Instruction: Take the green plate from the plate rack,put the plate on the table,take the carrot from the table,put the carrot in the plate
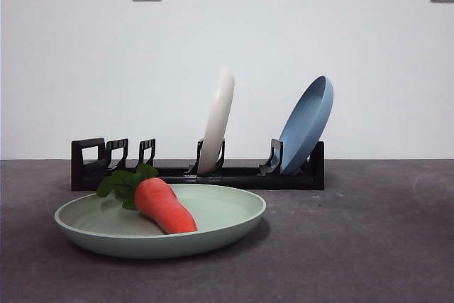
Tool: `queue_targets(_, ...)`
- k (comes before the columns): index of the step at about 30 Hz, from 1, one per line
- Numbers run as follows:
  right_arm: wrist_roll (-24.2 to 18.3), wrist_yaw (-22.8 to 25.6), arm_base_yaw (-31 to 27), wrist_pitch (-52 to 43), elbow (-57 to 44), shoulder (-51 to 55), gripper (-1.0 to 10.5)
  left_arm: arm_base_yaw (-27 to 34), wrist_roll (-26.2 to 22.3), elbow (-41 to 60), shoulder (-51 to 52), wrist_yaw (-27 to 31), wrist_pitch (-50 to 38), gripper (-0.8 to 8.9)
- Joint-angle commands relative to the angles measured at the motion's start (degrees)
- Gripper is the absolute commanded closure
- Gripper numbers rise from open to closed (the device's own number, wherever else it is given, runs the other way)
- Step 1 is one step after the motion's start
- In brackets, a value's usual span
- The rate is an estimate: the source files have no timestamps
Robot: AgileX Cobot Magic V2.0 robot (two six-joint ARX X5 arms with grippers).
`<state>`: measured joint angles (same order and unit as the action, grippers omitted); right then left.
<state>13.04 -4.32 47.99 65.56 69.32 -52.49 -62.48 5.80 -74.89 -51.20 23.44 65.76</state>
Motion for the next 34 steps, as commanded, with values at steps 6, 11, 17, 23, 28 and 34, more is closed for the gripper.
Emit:
queue_targets(6,-0.1,0.2,0.1,-0.3,-0.2,0.1,9.5,-0.2,-0.1,0.2,0.1,0.5,-0.6,8.16)
queue_targets(11,-0.1,0.2,0.1,-0.3,-0.2,0.2,9.5,2.5,-5.3,0.3,0.9,6.5,-6.5,8.16)
queue_targets(17,-0.1,0.2,0.1,-0.3,-0.2,0.2,9.5,21.4,-16.5,8.1,7.3,-2.3,-36.9,8.16)
queue_targets(23,-0.1,0.2,0.1,-0.3,-0.2,0.5,9.5,41.7,-17.2,28.9,18.1,-16.7,-66.0,8.16)
queue_targets(28,-0.1,0.2,0.1,-0.3,-0.2,0.4,9.5,50.2,-15.3,44.5,26.3,-16.5,-72.1,8.16)
queue_targets(34,-0.1,0.2,0.1,-0.3,-0.2,0.5,9.5,56.1,-12.9,59.2,35.4,-16.1,-72.1,8.16)
